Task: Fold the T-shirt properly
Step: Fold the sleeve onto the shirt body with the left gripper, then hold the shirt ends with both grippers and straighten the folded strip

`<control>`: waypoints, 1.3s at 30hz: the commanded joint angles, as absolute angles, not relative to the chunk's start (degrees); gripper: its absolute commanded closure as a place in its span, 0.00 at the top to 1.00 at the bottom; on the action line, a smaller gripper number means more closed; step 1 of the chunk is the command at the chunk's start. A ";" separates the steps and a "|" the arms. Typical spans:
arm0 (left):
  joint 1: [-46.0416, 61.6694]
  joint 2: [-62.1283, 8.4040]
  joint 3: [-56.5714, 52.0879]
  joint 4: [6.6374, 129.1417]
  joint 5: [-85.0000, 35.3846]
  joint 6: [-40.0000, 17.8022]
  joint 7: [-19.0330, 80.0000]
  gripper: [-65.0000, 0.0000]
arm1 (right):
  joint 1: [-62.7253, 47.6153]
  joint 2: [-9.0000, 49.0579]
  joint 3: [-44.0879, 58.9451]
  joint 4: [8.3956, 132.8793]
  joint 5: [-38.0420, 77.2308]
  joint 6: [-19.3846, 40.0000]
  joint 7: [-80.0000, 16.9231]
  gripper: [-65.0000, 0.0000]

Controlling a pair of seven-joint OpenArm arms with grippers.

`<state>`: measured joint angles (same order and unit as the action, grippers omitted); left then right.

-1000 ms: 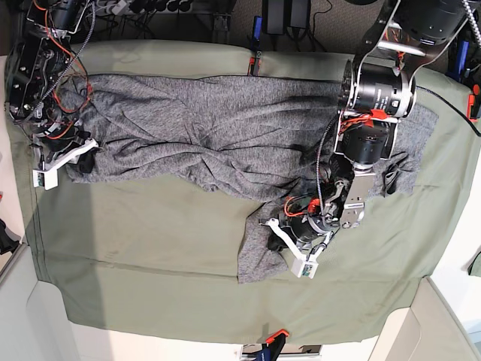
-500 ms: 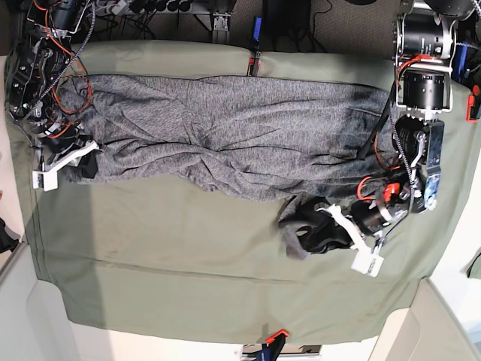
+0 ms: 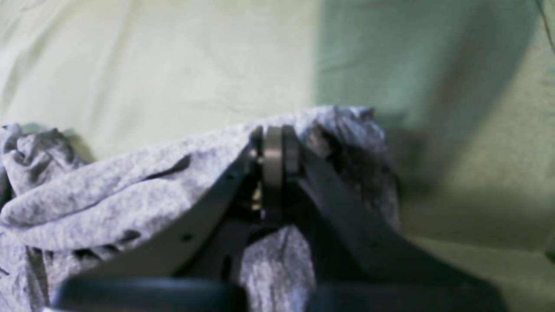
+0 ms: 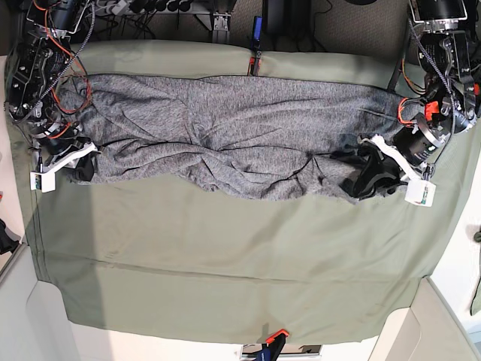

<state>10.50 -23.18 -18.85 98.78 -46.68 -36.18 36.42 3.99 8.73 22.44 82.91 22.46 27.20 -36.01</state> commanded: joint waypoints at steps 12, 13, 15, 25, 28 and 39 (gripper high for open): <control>16.10 -23.79 -19.70 99.46 -37.12 -30.30 33.32 0.00 | 5.04 9.37 22.55 83.90 22.92 27.44 -34.50 0.00; 16.25 -23.79 -19.94 99.35 -36.21 -29.04 32.69 0.00 | 5.04 9.34 22.55 83.90 22.92 27.44 -34.50 0.00; 16.21 -23.81 -20.43 99.35 -35.94 -27.35 32.60 0.12 | 5.04 9.34 22.55 83.90 22.94 27.42 -34.50 0.00; 16.36 -23.79 -21.17 99.42 -41.67 -27.31 34.72 0.48 | 5.10 9.34 22.55 83.90 26.02 28.60 -33.15 0.00; 16.34 -23.81 -23.73 99.53 -43.64 -29.78 34.30 0.48 | 5.30 9.34 22.55 84.09 28.12 29.41 -33.19 0.00; 16.21 -25.30 -30.44 99.42 -45.43 -33.41 34.70 0.48 | 11.75 9.32 22.33 83.44 22.06 29.39 -33.08 0.00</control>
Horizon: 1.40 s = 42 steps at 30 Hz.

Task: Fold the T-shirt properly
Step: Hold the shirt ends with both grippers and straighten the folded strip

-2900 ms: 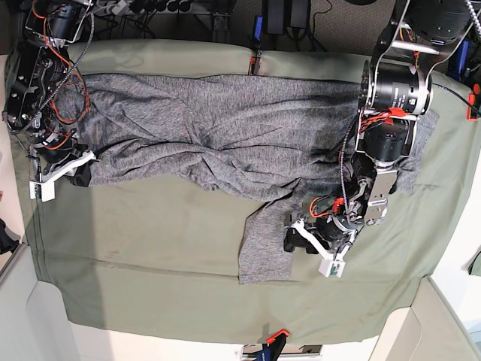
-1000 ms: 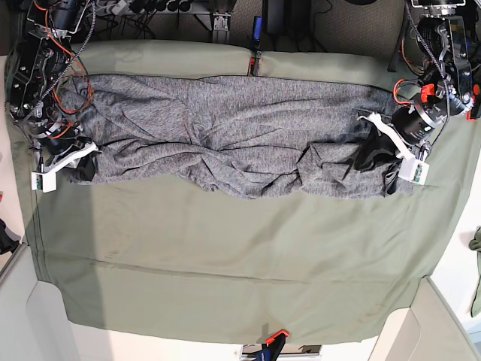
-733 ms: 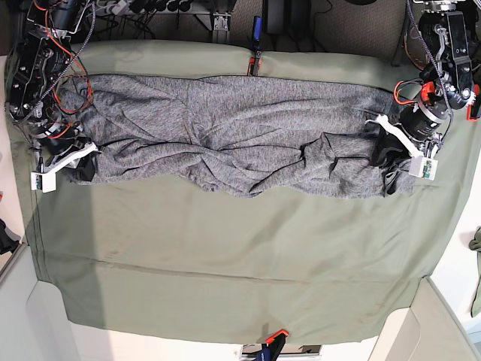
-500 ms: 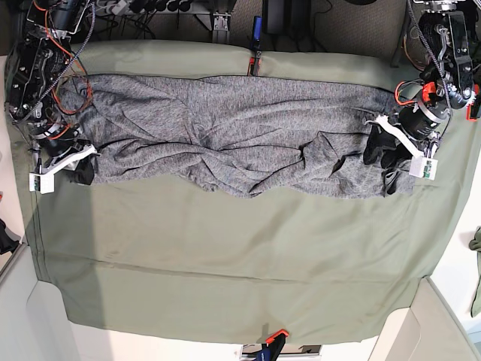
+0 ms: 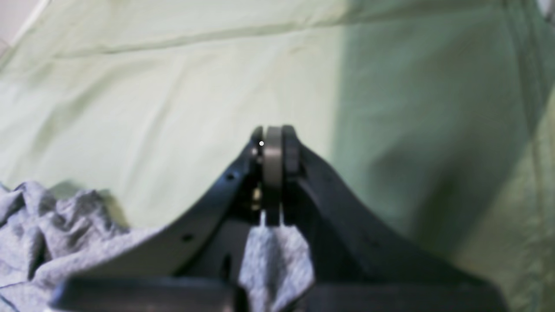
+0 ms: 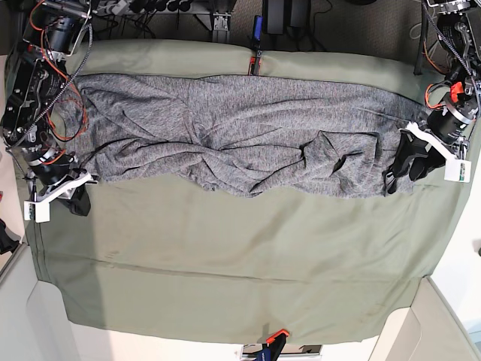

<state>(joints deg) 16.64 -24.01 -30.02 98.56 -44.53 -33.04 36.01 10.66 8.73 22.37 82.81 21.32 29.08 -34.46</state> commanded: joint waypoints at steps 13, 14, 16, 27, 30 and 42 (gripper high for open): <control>16.19 -26.94 -30.35 94.24 -43.38 -33.23 31.83 0.50 | 3.55 9.50 22.13 80.58 22.11 29.41 -34.68 0.00; 16.16 -27.29 -30.35 92.51 -43.38 -33.23 30.89 0.53 | 2.66 9.50 22.17 80.58 22.55 29.41 -34.41 0.00; 15.77 -28.05 -30.35 88.95 -43.16 -33.26 28.49 0.58 | 1.28 9.52 22.17 80.60 22.96 29.41 -34.26 0.00; 13.02 -30.63 -30.35 83.37 -30.39 -33.12 18.13 0.59 | 0.49 9.50 22.17 80.62 24.82 29.41 -34.28 0.00; 13.04 -30.50 -30.35 83.37 -32.21 -30.96 19.33 0.58 | 0.47 9.50 22.17 80.62 24.86 29.41 -34.28 0.00; 9.45 -32.62 -30.35 72.99 -43.83 -33.32 24.67 0.72 | 0.45 9.52 22.17 80.62 24.80 30.02 -34.33 0.00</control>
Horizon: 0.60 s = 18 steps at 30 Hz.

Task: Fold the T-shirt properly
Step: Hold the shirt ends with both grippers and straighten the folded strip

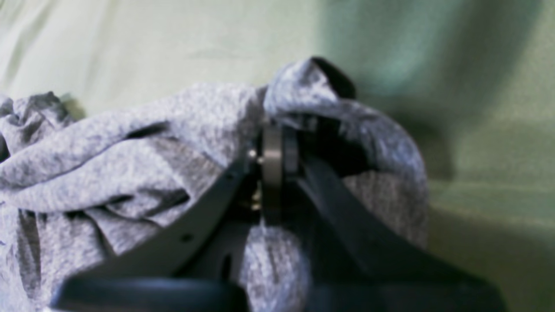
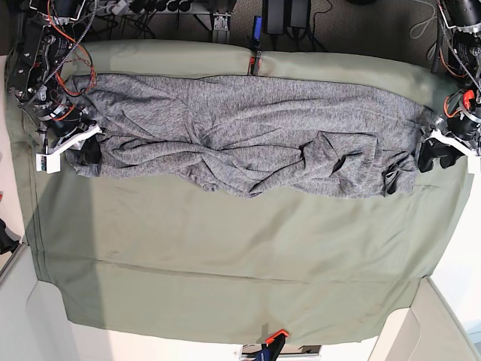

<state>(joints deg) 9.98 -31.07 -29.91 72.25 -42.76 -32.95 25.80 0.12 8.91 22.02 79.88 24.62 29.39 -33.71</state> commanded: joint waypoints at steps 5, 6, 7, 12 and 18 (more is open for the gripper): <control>4.82 -34.59 -30.35 61.65 -49.45 -37.36 25.58 0.72 | 0.45 9.54 22.17 80.62 24.43 30.02 -34.33 0.00; 4.03 -34.87 -30.35 60.05 -51.46 -38.52 26.79 0.72 | 0.45 9.54 22.17 80.62 24.40 30.02 -34.33 0.00; 3.29 -35.09 -30.35 58.65 -53.21 -39.70 28.51 0.72 | 0.45 9.52 22.17 80.62 24.43 30.02 -34.33 0.00; 0.82 -35.24 -30.33 53.84 -57.06 -40.00 34.28 0.72 | 0.45 9.50 22.17 80.62 24.45 30.02 -34.33 0.00; 0.80 -35.51 -30.28 53.17 -57.95 -40.00 39.38 0.72 | 0.45 9.52 22.17 80.62 24.40 30.04 -34.33 0.00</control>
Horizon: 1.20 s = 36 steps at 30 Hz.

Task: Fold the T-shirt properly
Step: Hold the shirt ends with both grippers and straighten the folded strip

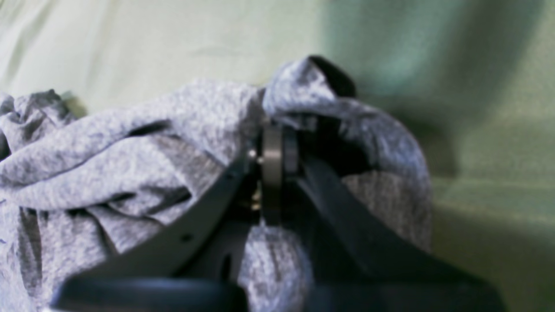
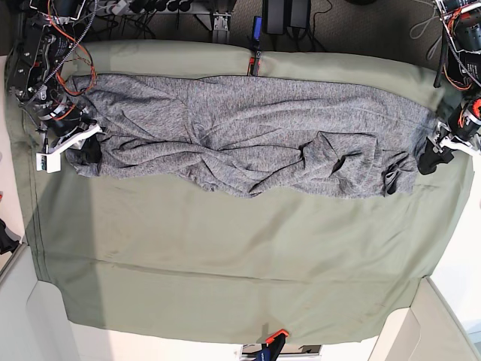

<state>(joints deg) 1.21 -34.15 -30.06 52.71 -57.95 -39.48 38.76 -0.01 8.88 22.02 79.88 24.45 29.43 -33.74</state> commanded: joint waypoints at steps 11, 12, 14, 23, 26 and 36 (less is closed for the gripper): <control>0.82 -35.57 -30.28 53.19 -64.53 -40.00 56.05 0.71 | 0.45 9.52 22.17 80.62 24.45 30.04 -34.33 0.00; 0.82 -35.55 -30.28 53.30 -64.73 -40.00 57.41 0.71 | 0.47 9.52 22.17 80.62 24.45 30.04 -34.33 0.00; 0.99 -35.55 -30.28 53.84 -67.57 -40.00 60.23 0.71 | 0.47 9.50 22.17 80.62 24.47 30.04 -34.30 0.00; 0.97 -35.22 -29.17 60.10 -73.49 -40.00 65.82 0.71 | 0.47 9.50 22.17 80.62 24.64 30.04 -34.30 0.00; 0.97 -35.22 -26.63 60.86 -73.49 -40.00 65.80 0.71 | 0.47 9.50 22.17 80.62 24.67 30.04 -34.30 0.00; 0.80 -34.46 -18.76 61.73 -73.49 -40.00 60.66 0.71 | 0.47 9.50 22.17 80.62 24.64 30.04 -34.30 0.00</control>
<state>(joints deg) 1.26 -33.87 -18.72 60.97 -73.12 -39.77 60.34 -0.01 8.88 22.02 79.88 24.60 29.43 -33.85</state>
